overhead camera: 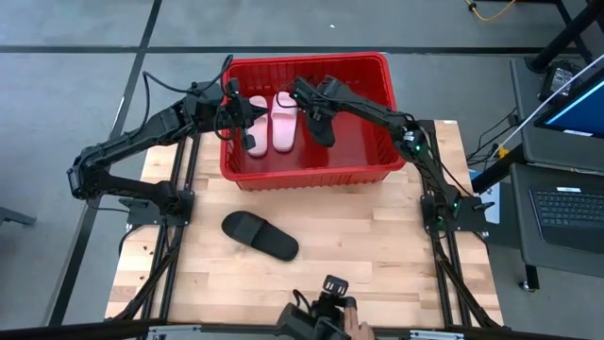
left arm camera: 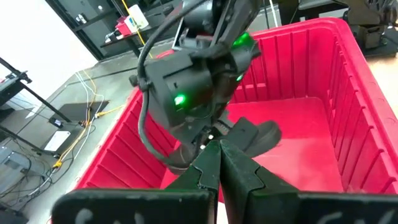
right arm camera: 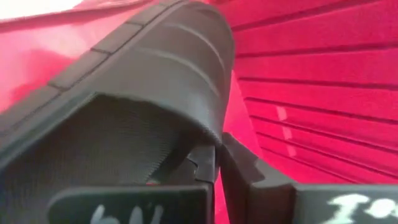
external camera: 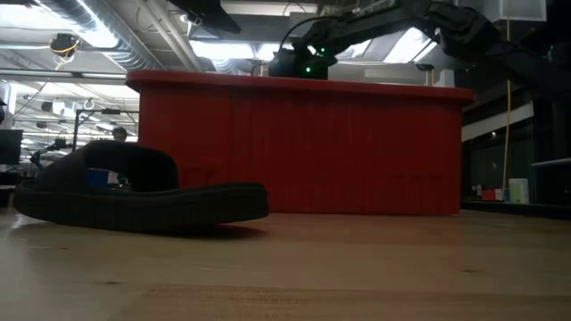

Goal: Pick and place slides into bin
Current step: Put the right black slide into the red bin, then put the black slide into the red bin

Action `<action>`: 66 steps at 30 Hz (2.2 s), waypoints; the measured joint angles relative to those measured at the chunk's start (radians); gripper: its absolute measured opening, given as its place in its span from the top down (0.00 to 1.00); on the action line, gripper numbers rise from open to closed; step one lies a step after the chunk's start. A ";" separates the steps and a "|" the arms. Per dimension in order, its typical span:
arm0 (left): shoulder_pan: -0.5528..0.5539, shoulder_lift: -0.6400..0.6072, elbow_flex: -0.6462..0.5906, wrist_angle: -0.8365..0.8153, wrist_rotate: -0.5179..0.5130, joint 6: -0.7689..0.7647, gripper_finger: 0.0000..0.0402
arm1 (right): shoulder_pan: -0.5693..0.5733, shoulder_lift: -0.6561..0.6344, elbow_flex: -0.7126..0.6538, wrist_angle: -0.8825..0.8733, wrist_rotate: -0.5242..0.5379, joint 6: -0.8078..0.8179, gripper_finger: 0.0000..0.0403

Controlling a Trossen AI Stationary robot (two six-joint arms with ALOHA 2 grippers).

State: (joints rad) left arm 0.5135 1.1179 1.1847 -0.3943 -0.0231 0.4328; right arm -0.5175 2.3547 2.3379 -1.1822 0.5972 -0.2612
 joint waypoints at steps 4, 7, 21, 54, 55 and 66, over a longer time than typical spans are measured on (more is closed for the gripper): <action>0.000 0.000 0.000 0.000 0.000 0.000 0.99 | -0.020 0.024 0.000 0.021 0.002 0.020 0.97; 0.000 0.000 0.000 -0.007 -0.001 0.000 0.99 | -0.033 0.046 0.000 0.037 -0.001 0.034 0.97; 0.000 0.000 0.000 -0.046 -0.003 0.000 0.99 | -0.043 0.067 -0.003 0.120 -0.027 0.044 0.97; 0.000 0.000 0.000 -0.120 -0.003 0.000 0.99 | -0.003 0.067 -0.005 0.082 -0.050 0.022 0.62; 0.000 0.000 0.000 -0.122 -0.003 0.000 0.99 | 0.001 0.067 -0.005 0.078 -0.050 0.015 0.62; 0.000 0.000 0.000 -0.134 -0.003 -0.001 0.99 | 0.031 0.032 0.018 0.015 -0.041 -0.012 0.62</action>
State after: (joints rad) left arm 0.5133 1.1183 1.1847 -0.5287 -0.0257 0.4320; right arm -0.4866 2.3863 2.3554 -1.1675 0.5564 -0.2737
